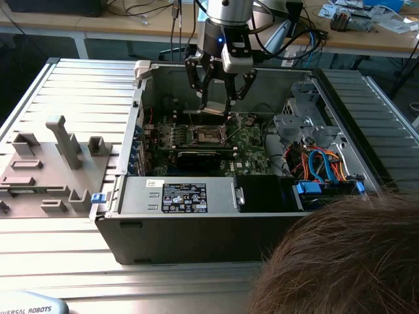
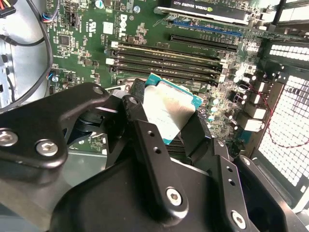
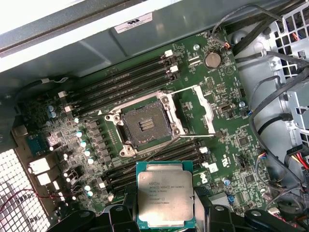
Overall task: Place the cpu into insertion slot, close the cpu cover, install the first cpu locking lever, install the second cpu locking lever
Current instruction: 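Place the cpu into insertion slot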
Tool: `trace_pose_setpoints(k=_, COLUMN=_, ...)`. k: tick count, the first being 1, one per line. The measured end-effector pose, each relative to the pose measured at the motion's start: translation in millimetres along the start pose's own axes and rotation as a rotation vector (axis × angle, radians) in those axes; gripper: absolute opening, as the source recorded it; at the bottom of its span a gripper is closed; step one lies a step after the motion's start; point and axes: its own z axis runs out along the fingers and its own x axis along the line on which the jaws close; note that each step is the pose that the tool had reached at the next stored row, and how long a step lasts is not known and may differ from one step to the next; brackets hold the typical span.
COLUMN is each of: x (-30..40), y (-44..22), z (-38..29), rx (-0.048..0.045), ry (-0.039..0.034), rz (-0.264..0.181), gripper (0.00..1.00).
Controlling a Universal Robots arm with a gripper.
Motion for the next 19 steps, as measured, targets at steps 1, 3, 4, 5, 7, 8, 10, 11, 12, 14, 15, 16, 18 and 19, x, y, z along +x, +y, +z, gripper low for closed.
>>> trace_pose_setpoints(k=1, x=0.0, y=0.0, z=0.0, rx=0.0003, ry=0.0, rz=0.001, gripper=0.55)
trace_pose_setpoints(k=3, x=0.0, y=0.0, z=0.0, rx=0.0007, ry=0.0001, rz=0.003, gripper=0.55)
trace_pose_setpoints(k=4, x=0.0, y=0.0, z=0.0, rx=0.0009, ry=0.0002, rz=0.004, gripper=0.55)
trace_pose_setpoints(k=5, x=0.0, y=0.0, z=0.0, rx=0.0011, ry=0.0002, rz=0.005, gripper=0.55)
trace_pose_setpoints(k=7, x=0.0, y=0.0, z=0.0, rx=0.0015, ry=0.0003, rz=0.006, gripper=0.55)
trace_pose_setpoints(k=8, x=0.0, y=0.0, z=0.0, rx=0.0018, ry=0.0004, rz=0.007, gripper=0.55)
trace_pose_setpoints(k=10, x=0.0, y=0.0, z=0.0, rx=0.0022, ry=0.0005, rz=0.009, gripper=0.55)
trace_pose_setpoints(k=11, x=0.0, y=0.0, z=0.0, rx=0.0025, ry=0.0005, rz=0.01, gripper=0.55)
trace_pose_setpoints(k=12, x=0.0, y=0.0, z=0.0, rx=0.0028, ry=0.0006, rz=0.011, gripper=0.55)
trace_pose_setpoints(k=14, x=0.0, y=0.0, z=0.1, rx=0.0033, ry=0.0007, rz=0.014, gripper=0.55)
trace_pose_setpoints(k=15, x=0.0, y=0.0, z=0.1, rx=0.0035, ry=0.0009, rz=0.015, gripper=0.55)
trace_pose_setpoints(k=16, x=0.0, y=0.0, z=0.0, rx=0.0038, ry=0.001, rz=0.016, gripper=0.55)
trace_pose_setpoints(k=18, x=0.0, y=0.0, z=0.1, rx=0.0043, ry=0.0011, rz=0.019, gripper=0.55)
trace_pose_setpoints(k=19, x=0.0, y=0.0, z=0.1, rx=0.0045, ry=0.0012, rz=0.019, gripper=0.55)
